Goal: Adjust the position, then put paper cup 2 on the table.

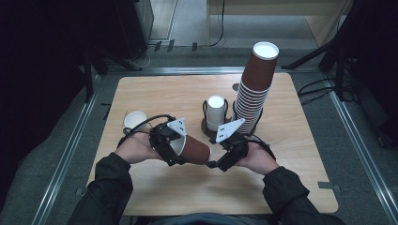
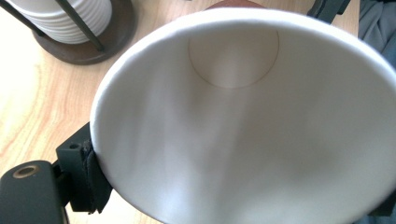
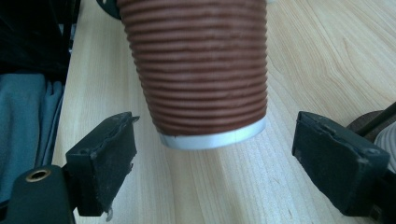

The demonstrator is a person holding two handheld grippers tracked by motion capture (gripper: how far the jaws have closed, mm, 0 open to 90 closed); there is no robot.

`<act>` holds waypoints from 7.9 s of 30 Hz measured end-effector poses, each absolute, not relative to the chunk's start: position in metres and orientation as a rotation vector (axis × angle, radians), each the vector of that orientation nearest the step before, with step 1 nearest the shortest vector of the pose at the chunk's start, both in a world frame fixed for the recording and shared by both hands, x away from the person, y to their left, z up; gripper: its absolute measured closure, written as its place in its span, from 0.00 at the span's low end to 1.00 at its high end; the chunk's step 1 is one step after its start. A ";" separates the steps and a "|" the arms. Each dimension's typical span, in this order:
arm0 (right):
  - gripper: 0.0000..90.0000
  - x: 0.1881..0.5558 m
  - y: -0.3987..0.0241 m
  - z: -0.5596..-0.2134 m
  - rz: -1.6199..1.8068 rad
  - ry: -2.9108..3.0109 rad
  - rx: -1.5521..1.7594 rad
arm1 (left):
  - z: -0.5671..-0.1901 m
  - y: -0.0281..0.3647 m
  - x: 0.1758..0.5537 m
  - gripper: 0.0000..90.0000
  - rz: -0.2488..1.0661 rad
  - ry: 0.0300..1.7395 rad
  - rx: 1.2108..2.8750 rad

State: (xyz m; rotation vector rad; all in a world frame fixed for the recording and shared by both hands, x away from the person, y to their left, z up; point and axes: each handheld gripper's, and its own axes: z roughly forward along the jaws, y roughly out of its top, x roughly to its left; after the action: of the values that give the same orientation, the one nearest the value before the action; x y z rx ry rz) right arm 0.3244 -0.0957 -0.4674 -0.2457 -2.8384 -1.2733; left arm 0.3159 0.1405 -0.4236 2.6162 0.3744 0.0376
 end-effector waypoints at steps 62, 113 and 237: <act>0.23 0.322 -0.087 -0.473 -1.283 -2.872 -0.181 | -0.424 0.138 0.315 0.00 0.036 0.431 2.420; 0.15 0.324 -0.089 -0.468 -1.364 -2.780 -0.242 | -0.426 0.142 0.313 0.09 -0.012 0.535 2.118; 0.16 0.336 -0.139 -0.477 -1.205 -2.916 -0.779 | -0.439 0.292 0.314 0.00 0.183 0.939 2.413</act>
State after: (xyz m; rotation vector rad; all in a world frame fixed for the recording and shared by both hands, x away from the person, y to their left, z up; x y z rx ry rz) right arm 0.3360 -0.1385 -0.4773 -0.7793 -2.9163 -1.2054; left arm 0.3139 0.2919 -0.4392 2.4133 0.9390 0.1830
